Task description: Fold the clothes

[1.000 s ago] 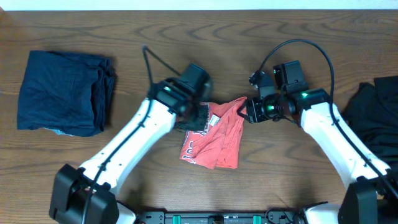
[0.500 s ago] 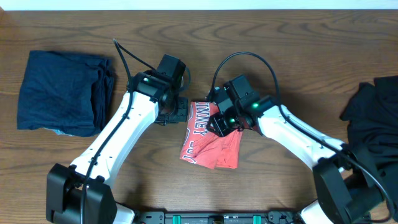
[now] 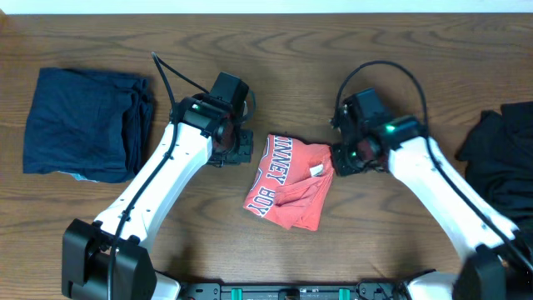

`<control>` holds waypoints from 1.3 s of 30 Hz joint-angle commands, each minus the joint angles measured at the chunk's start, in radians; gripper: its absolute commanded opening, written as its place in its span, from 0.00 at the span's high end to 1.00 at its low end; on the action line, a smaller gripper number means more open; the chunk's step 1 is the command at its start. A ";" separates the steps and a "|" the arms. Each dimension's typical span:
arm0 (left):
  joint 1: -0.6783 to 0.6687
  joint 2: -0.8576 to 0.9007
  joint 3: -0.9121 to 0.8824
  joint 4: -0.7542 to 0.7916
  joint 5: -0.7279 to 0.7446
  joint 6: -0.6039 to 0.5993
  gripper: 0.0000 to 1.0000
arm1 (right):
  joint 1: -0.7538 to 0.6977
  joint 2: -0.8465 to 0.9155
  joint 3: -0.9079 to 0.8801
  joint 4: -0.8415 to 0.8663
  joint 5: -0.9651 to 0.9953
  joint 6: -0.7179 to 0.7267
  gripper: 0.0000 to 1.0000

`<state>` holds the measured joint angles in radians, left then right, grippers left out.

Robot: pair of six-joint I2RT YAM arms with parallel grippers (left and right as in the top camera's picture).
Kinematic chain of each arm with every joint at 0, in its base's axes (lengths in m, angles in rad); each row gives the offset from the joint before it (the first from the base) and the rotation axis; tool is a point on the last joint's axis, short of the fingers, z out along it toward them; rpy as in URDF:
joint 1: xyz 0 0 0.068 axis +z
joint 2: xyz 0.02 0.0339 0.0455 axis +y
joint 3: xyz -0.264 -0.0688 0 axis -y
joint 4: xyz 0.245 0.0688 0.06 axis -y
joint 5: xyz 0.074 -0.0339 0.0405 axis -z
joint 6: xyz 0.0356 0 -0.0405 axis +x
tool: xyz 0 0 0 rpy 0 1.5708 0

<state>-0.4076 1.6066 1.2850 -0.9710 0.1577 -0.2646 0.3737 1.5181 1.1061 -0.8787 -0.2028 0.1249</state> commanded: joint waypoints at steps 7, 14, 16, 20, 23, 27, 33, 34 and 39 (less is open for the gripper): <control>0.001 -0.005 -0.008 0.000 0.013 0.043 0.91 | 0.127 0.040 0.016 0.132 -0.303 -0.163 0.48; 0.001 -0.005 -0.008 0.000 0.013 0.043 0.90 | 0.212 0.200 0.016 0.113 -0.204 -0.107 0.67; 0.001 -0.005 -0.008 0.000 0.013 0.043 0.90 | 0.201 0.200 0.017 0.019 -0.085 -0.061 0.82; 0.001 -0.005 -0.008 0.000 0.013 0.044 0.89 | 0.156 0.166 0.042 -0.223 0.237 0.135 0.99; 0.001 -0.005 -0.008 0.011 0.013 0.046 0.89 | 0.127 0.113 0.048 -0.275 0.285 0.150 0.98; 0.001 -0.005 -0.008 0.019 0.014 0.046 0.88 | 0.101 0.031 0.048 -0.219 0.257 0.097 0.87; 0.001 -0.005 -0.008 0.019 0.014 0.046 0.87 | 0.099 -0.024 0.048 -0.099 -0.061 -0.129 0.48; 0.001 -0.005 -0.008 0.019 0.014 0.046 0.86 | 0.099 -0.019 0.046 -0.097 -0.092 -0.129 0.48; 0.001 -0.005 -0.008 0.020 0.014 0.046 0.84 | 0.101 0.032 0.001 -0.140 -0.129 -0.122 0.75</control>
<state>-0.4076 1.6066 1.2842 -0.9493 0.1734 -0.2310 0.4751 1.5150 1.1400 -0.9966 -0.2543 0.0326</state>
